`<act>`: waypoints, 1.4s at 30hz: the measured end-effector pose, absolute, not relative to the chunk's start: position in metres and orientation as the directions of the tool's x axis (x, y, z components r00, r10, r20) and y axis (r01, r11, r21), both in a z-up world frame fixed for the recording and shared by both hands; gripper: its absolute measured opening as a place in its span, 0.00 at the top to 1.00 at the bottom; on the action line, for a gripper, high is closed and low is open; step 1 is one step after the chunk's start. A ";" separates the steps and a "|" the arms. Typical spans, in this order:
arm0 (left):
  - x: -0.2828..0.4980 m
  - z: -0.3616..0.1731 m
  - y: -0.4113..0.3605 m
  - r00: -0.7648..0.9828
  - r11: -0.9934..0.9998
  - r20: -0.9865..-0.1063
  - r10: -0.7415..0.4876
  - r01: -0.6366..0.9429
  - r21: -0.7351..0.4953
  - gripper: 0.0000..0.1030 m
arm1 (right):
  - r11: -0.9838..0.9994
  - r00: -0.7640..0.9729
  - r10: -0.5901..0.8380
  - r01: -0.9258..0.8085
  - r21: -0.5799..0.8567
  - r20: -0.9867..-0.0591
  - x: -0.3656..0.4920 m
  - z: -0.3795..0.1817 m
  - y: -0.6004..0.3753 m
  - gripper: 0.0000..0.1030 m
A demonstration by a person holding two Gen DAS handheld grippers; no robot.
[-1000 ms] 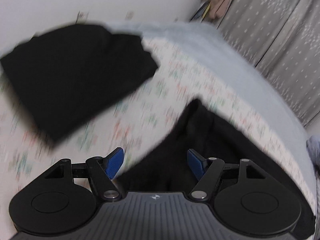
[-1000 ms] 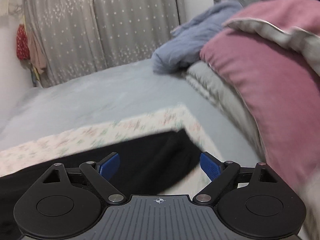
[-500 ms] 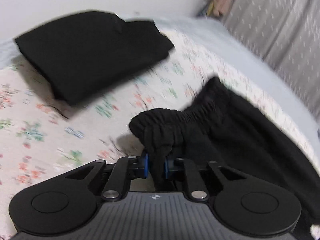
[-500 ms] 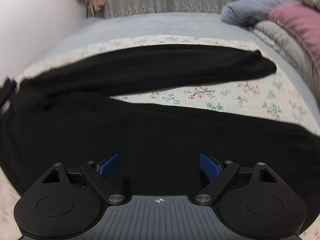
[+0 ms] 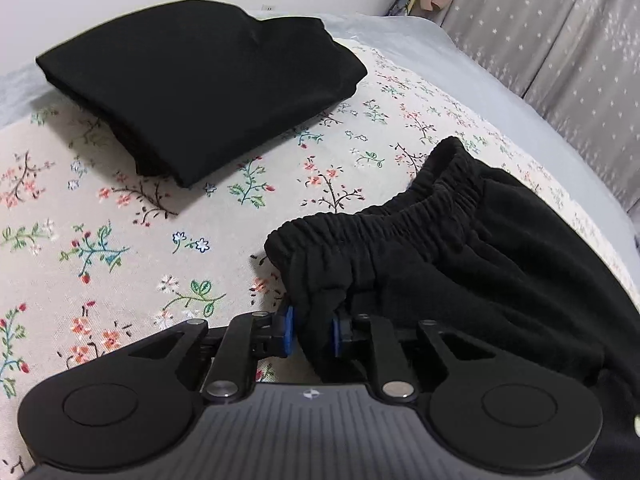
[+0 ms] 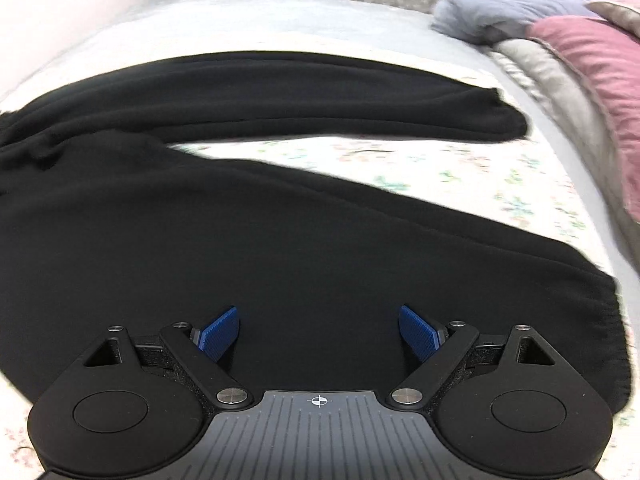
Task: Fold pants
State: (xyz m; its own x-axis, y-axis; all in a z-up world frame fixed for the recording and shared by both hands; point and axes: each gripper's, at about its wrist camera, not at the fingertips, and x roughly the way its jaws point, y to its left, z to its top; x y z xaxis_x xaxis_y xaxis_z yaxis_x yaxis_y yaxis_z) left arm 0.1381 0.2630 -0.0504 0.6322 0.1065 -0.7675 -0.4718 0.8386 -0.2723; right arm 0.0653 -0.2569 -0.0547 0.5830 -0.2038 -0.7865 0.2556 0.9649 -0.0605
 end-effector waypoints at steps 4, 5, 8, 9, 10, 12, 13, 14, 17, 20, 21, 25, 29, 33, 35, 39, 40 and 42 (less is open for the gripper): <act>0.136 -0.051 0.263 0.633 0.845 -0.767 0.107 -0.464 -0.265 0.75 | 0.921 0.551 -0.251 0.389 -0.022 -0.796 0.050 -0.050 -0.307 0.14; 0.136 -0.052 0.264 0.634 0.844 -0.767 0.103 -0.464 -0.270 0.75 | 0.904 0.539 -0.268 0.428 -0.014 -0.798 0.044 -0.048 -0.324 0.14; 0.136 -0.052 0.264 0.633 0.844 -0.768 0.097 -0.461 -0.274 0.75 | 0.795 0.503 -0.317 0.603 0.063 -0.804 0.015 -0.045 -0.394 0.16; 0.137 -0.052 0.263 0.633 0.847 -0.768 0.101 -0.460 -0.267 0.75 | 0.761 0.507 -0.297 0.638 0.121 -0.809 0.002 -0.047 -0.417 0.26; 0.138 -0.051 0.263 0.632 0.847 -0.768 0.104 -0.461 -0.264 0.75 | 0.734 0.543 -0.237 0.643 0.218 -0.806 -0.011 -0.050 -0.436 0.36; 0.138 -0.051 0.261 0.629 0.844 -0.769 0.108 -0.467 -0.263 0.75 | 0.653 0.611 -0.175 0.659 0.374 -0.772 -0.035 -0.051 -0.463 0.57; 0.138 -0.051 0.261 0.628 0.842 -0.770 0.110 -0.470 -0.263 0.75 | 0.619 0.608 -0.189 0.684 0.387 -0.771 -0.041 -0.050 -0.468 0.73; 0.138 -0.051 0.261 0.627 0.842 -0.771 0.111 -0.472 -0.262 0.75 | 0.608 0.595 -0.219 0.703 0.369 -0.773 -0.044 -0.048 -0.469 0.76; 0.139 -0.051 0.262 0.620 0.834 -0.778 0.106 -0.481 -0.270 0.71 | 0.680 0.554 -0.310 0.697 0.227 -0.773 -0.030 -0.037 -0.445 0.67; 0.138 -0.048 0.266 0.607 0.819 -0.790 0.088 -0.495 -0.289 0.58 | 0.734 0.529 -0.377 0.671 0.103 -0.760 -0.016 -0.030 -0.422 0.42; 0.137 -0.046 0.268 0.604 0.810 -0.792 0.087 -0.506 -0.297 0.50 | 0.745 0.532 -0.390 0.662 0.082 -0.752 -0.013 -0.027 -0.416 0.39; 0.129 -0.034 0.285 0.626 0.750 -0.778 0.049 -0.538 -0.385 0.33 | 0.776 0.576 -0.383 0.625 0.087 -0.722 -0.015 -0.018 -0.410 0.36; 0.128 -0.020 0.285 0.640 0.727 -0.764 0.079 -0.561 -0.396 0.29 | 0.787 0.586 -0.398 0.613 0.065 -0.706 -0.009 -0.013 -0.402 0.33; 0.128 -0.001 0.285 0.663 0.719 -0.719 0.210 -0.603 -0.346 0.25 | 0.810 0.597 -0.387 0.585 0.050 -0.703 0.002 -0.013 -0.395 0.33; 0.144 0.004 0.275 0.694 0.779 -0.693 0.196 -0.539 -0.320 0.25 | 0.819 0.603 -0.389 0.572 0.038 -0.696 0.007 -0.012 -0.391 0.31; 0.187 0.000 0.242 0.753 0.882 -0.645 0.126 -0.383 -0.274 0.21 | 0.844 0.618 -0.358 0.535 0.040 -0.700 0.017 -0.014 -0.380 0.31; 0.199 -0.002 0.234 0.766 0.897 -0.631 0.124 -0.358 -0.258 0.21 | 0.855 0.622 -0.350 0.518 0.033 -0.700 0.021 -0.015 -0.376 0.31; 0.218 -0.011 0.226 0.779 0.923 -0.617 0.112 -0.312 -0.226 0.21 | 0.869 0.627 -0.343 0.494 0.017 -0.700 0.026 -0.015 -0.369 0.31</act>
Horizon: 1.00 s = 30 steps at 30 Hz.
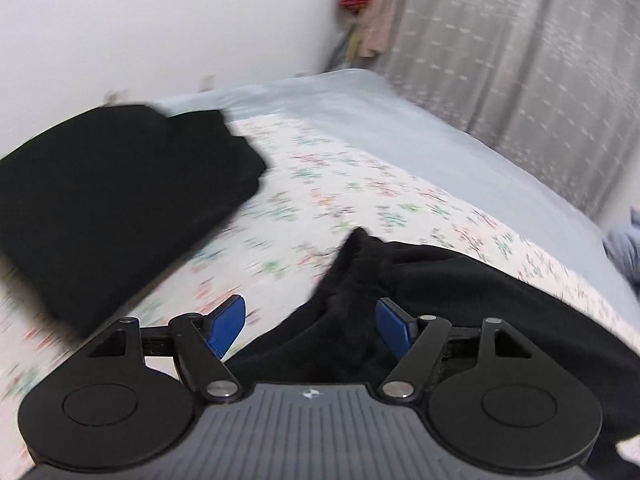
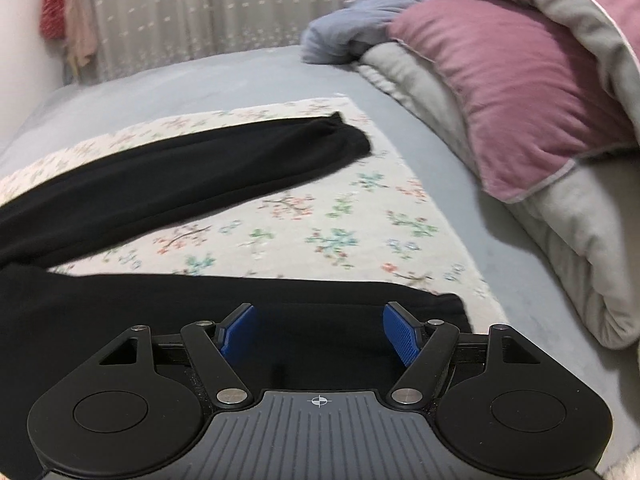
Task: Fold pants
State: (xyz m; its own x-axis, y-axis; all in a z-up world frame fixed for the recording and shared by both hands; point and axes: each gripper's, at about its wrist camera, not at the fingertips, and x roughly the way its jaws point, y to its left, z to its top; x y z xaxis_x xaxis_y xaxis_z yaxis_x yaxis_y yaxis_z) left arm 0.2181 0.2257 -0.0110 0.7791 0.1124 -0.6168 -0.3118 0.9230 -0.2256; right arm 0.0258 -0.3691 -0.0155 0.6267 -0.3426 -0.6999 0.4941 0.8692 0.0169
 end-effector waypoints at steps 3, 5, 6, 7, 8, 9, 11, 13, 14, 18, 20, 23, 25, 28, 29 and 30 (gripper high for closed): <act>0.244 -0.030 0.217 0.749 0.938 -0.653 0.116 -0.299 -0.177 0.21 | 0.880 0.624 -0.331 0.474 0.007 -0.708 0.031 -0.019 -0.362 0.31; 0.254 -0.041 0.210 0.737 0.953 -0.666 0.115 -0.272 -0.136 0.27 | 0.883 0.621 -0.329 0.469 0.001 -0.711 0.032 -0.021 -0.359 0.31; 0.258 -0.046 0.204 0.724 0.965 -0.681 0.114 -0.245 -0.099 0.54 | 0.884 0.621 -0.327 0.468 0.003 -0.712 0.033 -0.021 -0.359 0.31; 0.259 -0.051 0.198 0.703 0.976 -0.700 0.123 -0.212 -0.042 0.63 | 0.884 0.621 -0.324 0.468 0.006 -0.714 0.033 -0.022 -0.359 0.31; 0.259 -0.053 0.191 0.703 0.983 -0.697 0.143 -0.184 0.016 0.66 | 0.884 0.621 -0.321 0.467 0.009 -0.715 0.034 -0.022 -0.360 0.31; 0.256 -0.050 0.186 0.705 0.984 -0.691 0.158 -0.167 0.055 0.70 | 0.885 0.620 -0.319 0.466 0.009 -0.717 0.035 -0.023 -0.361 0.31; 0.255 -0.045 0.178 0.707 0.979 -0.678 0.200 -0.173 0.109 0.73 | 0.887 0.617 -0.319 0.462 0.003 -0.719 0.038 -0.024 -0.361 0.31; 0.252 -0.040 0.179 0.712 0.967 -0.656 0.251 -0.205 0.149 0.74 | 0.891 0.622 -0.313 0.453 0.004 -0.718 0.041 -0.024 -0.359 0.31; 0.249 -0.037 0.181 0.719 0.962 -0.640 0.271 -0.221 0.159 0.74 | 0.894 0.625 -0.307 0.448 0.008 -0.717 0.042 -0.024 -0.359 0.31; 0.248 -0.030 0.189 0.746 0.957 -0.601 0.287 -0.244 0.153 0.74 | 0.896 0.629 -0.302 0.443 0.011 -0.717 0.041 -0.025 -0.357 0.31; 0.248 -0.034 0.186 0.740 0.955 -0.605 0.294 -0.245 0.165 0.74 | 0.897 0.636 -0.297 0.442 0.021 -0.712 0.040 -0.023 -0.358 0.31; 0.250 -0.048 0.181 0.730 0.952 -0.612 0.305 -0.239 0.190 0.72 | 0.897 0.634 -0.290 0.442 0.028 -0.717 0.040 -0.024 -0.358 0.31; 0.249 -0.056 0.173 0.737 0.946 -0.595 0.320 -0.214 0.244 0.68 | 0.898 0.627 -0.291 0.440 0.020 -0.722 0.042 -0.025 -0.357 0.31; 0.251 -0.055 0.176 0.738 0.947 -0.595 0.319 -0.221 0.234 0.62 | 0.900 0.621 -0.288 0.436 0.016 -0.729 0.044 -0.027 -0.356 0.31; 0.250 -0.053 0.181 0.735 0.951 -0.603 0.309 -0.236 0.200 0.61 | 0.901 0.620 -0.287 0.435 0.015 -0.730 0.044 -0.028 -0.355 0.31; 0.250 -0.051 0.187 0.733 0.956 -0.615 0.292 -0.251 0.154 0.58 | 0.900 0.619 -0.286 0.436 0.016 -0.731 0.045 -0.028 -0.355 0.31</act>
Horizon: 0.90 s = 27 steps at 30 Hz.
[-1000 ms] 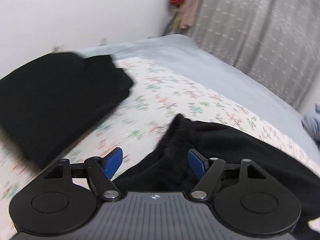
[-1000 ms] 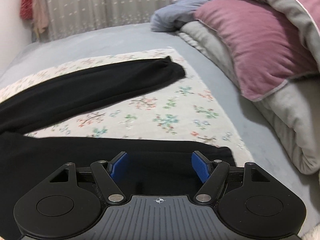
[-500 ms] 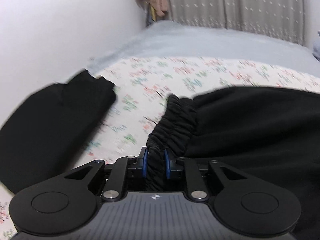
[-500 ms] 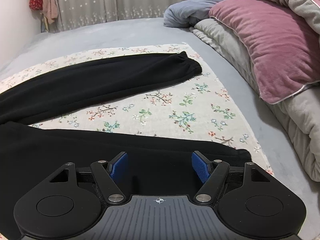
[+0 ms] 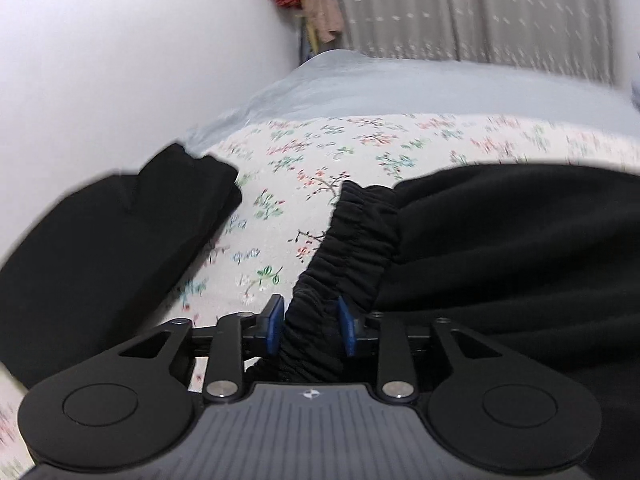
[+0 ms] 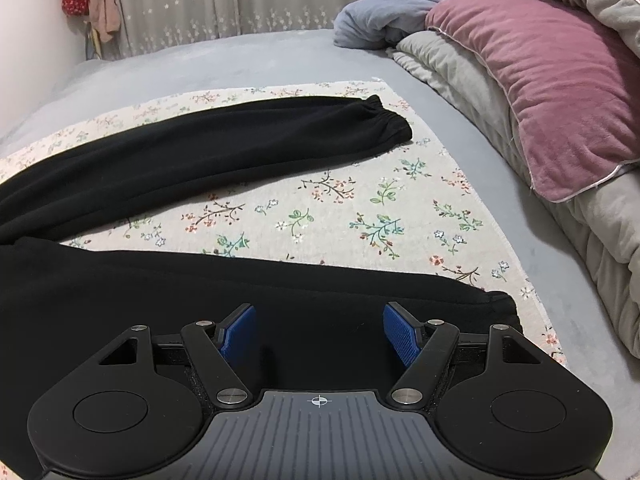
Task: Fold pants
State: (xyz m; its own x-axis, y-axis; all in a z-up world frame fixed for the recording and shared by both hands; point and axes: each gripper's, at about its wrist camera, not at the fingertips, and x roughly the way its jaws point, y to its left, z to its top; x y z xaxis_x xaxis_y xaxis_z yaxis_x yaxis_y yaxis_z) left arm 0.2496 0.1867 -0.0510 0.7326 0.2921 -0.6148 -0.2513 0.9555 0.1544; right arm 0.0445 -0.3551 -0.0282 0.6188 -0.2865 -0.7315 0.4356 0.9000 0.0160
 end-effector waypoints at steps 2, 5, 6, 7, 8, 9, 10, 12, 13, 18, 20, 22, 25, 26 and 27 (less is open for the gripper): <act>0.249 -0.048 0.198 0.732 0.960 -0.632 0.254 -0.273 0.069 0.55 | 0.898 0.619 -0.282 0.439 0.025 -0.733 0.044 -0.029 -0.355 0.31; 0.247 -0.041 0.215 0.728 0.949 -0.652 0.211 -0.313 -0.043 0.40 | 0.898 0.619 -0.260 0.438 0.051 -0.741 0.046 -0.031 -0.357 0.31; 0.245 -0.037 0.220 0.728 0.940 -0.653 0.209 -0.334 -0.072 0.38 | 0.898 0.617 -0.255 0.436 0.054 -0.745 0.047 -0.032 -0.358 0.31; 0.242 -0.032 0.225 0.733 0.931 -0.645 0.213 -0.353 -0.094 0.37 | 0.900 0.616 -0.253 0.433 0.052 -0.746 0.049 -0.032 -0.357 0.31; 0.241 -0.027 0.229 0.740 0.926 -0.637 0.215 -0.361 -0.107 0.37 | 0.901 0.615 -0.254 0.430 0.048 -0.746 0.050 -0.032 -0.357 0.31; 0.239 -0.022 0.232 0.748 0.921 -0.627 0.220 -0.371 -0.120 0.34 | 0.902 0.616 -0.255 0.430 0.047 -0.745 0.052 -0.032 -0.357 0.31; 0.239 -0.018 0.234 0.754 0.917 -0.618 0.221 -0.376 -0.131 0.29 | 0.901 0.619 -0.253 0.430 0.051 -0.743 0.054 -0.032 -0.358 0.31; 0.239 -0.012 0.239 0.766 0.911 -0.613 0.196 -0.373 -0.174 0.17 | 0.898 0.624 -0.249 0.435 0.065 -0.741 0.056 -0.032 -0.360 0.31; 0.240 -0.010 0.240 0.774 0.908 -0.613 0.158 -0.357 -0.218 0.13 | 0.896 0.625 -0.247 0.439 0.071 -0.741 0.058 -0.033 -0.361 0.31; 0.274 -0.003 0.239 0.775 0.912 -0.630 0.049 -0.293 -0.289 0.05 | 0.891 0.613 -0.258 0.449 0.061 -0.747 0.069 -0.037 -0.367 0.31; 0.295 -0.002 0.237 0.770 0.918 -0.636 0.051 -0.287 -0.275 0.03 | 0.889 0.615 -0.259 0.453 0.065 -0.745 0.075 -0.038 -0.369 0.31; 0.321 -0.006 0.230 0.751 0.934 -0.659 0.032 -0.257 -0.247 0.03 | 0.886 0.614 -0.259 0.458 0.070 -0.746 0.078 -0.040 -0.371 0.31; 0.353 -0.024 0.212 0.704 0.967 -0.708 0.055 -0.215 -0.139 0.07 | 0.890 0.602 -0.264 0.454 0.051 -0.754 0.083 -0.045 -0.371 0.31; 0.361 -0.032 0.206 0.692 0.976 -0.718 0.075 -0.200 -0.091 0.14 | 0.893 0.602 -0.263 0.448 0.046 -0.754 0.085 -0.046 -0.370 0.31; 0.367 -0.040 0.200 0.674 0.981 -0.734 0.090 -0.186 -0.051 0.31 | 0.896 0.604 -0.260 0.442 0.045 -0.753 0.086 -0.047 -0.370 0.31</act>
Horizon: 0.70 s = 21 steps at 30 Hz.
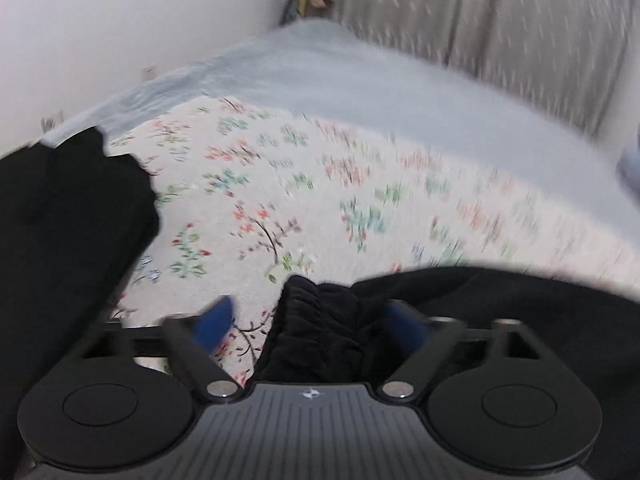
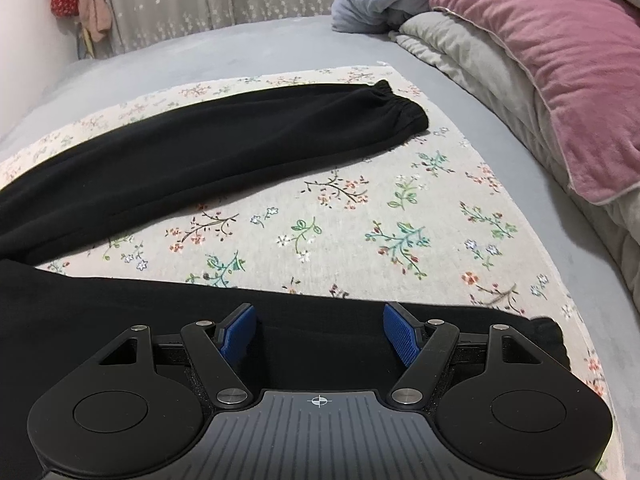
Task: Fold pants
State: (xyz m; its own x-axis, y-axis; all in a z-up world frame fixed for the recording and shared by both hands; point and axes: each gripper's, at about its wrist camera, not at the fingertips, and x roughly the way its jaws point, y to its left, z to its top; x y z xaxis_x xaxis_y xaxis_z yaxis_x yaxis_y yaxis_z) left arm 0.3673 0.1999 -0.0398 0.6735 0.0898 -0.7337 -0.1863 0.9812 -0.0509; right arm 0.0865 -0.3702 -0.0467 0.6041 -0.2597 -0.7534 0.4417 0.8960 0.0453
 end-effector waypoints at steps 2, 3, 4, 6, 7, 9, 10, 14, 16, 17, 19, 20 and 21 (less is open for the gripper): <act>0.371 -0.055 0.193 0.661 0.987 -0.745 0.091 -0.159 -0.020 0.43 | 0.899 0.613 -0.240 0.432 0.065 -0.753 0.091 -0.047 -0.375 0.31; 0.370 -0.058 0.190 0.672 0.988 -0.733 0.108 -0.153 0.005 0.45 | 0.900 0.622 -0.224 0.428 0.087 -0.750 0.094 -0.046 -0.379 0.31; 0.369 -0.060 0.186 0.681 0.990 -0.723 0.116 -0.134 0.033 0.50 | 0.899 0.632 -0.209 0.424 0.108 -0.746 0.098 -0.044 -0.385 0.31; 0.369 -0.059 0.185 0.688 0.991 -0.716 0.118 -0.122 0.047 0.52 | 0.900 0.638 -0.221 0.424 0.097 -0.737 0.111 -0.037 -0.399 0.31; 0.370 -0.059 0.187 0.689 0.991 -0.716 0.113 -0.125 0.036 0.54 | 0.903 0.641 -0.233 0.422 0.082 -0.731 0.120 -0.033 -0.406 0.31; 0.370 -0.058 0.191 0.689 0.991 -0.717 0.103 -0.137 0.011 0.55 | 0.900 0.654 -0.241 0.428 0.087 -0.717 0.142 -0.024 -0.426 0.31; 0.371 -0.058 0.192 0.690 0.989 -0.717 0.101 -0.145 0.001 0.56 | 0.892 0.666 -0.240 0.438 0.109 -0.706 0.154 -0.019 -0.437 0.31; 0.378 -0.058 0.191 0.690 0.988 -0.714 0.117 -0.155 0.012 0.57 | 0.847 0.702 -0.250 0.493 0.201 -0.667 0.207 -0.003 -0.490 0.31; 0.381 -0.057 0.191 0.688 0.988 -0.716 0.118 -0.157 0.012 0.58 | 0.836 0.693 -0.278 0.515 0.188 -0.665 0.238 0.002 -0.510 0.31; 0.382 -0.057 0.192 0.686 0.988 -0.718 0.116 -0.157 0.010 0.58 | 0.830 0.686 -0.293 0.528 0.179 -0.666 0.253 0.003 -0.519 0.31; 0.382 -0.055 0.193 0.683 0.988 -0.722 0.108 -0.156 -0.001 0.59 | 0.810 0.675 -0.299 0.554 0.195 -0.675 0.277 0.000 -0.536 0.38; 0.382 -0.054 0.194 0.683 0.988 -0.723 0.102 -0.155 -0.008 0.60 | 0.788 0.663 -0.301 0.577 0.212 -0.686 0.287 -0.004 -0.545 0.41; 0.382 -0.054 0.195 0.683 0.988 -0.724 0.098 -0.155 -0.013 0.60 | 0.767 0.644 -0.308 0.604 0.218 -0.701 0.295 -0.010 -0.553 0.49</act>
State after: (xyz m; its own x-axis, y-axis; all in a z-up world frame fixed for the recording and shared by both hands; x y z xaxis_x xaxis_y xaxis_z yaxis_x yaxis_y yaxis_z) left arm 0.3818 0.1952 -0.0536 0.6830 0.0976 -0.7238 -0.1550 0.9878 -0.0131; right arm 0.2947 -0.5526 -0.0096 0.6435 -0.3083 -0.7006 0.6041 0.7667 0.2175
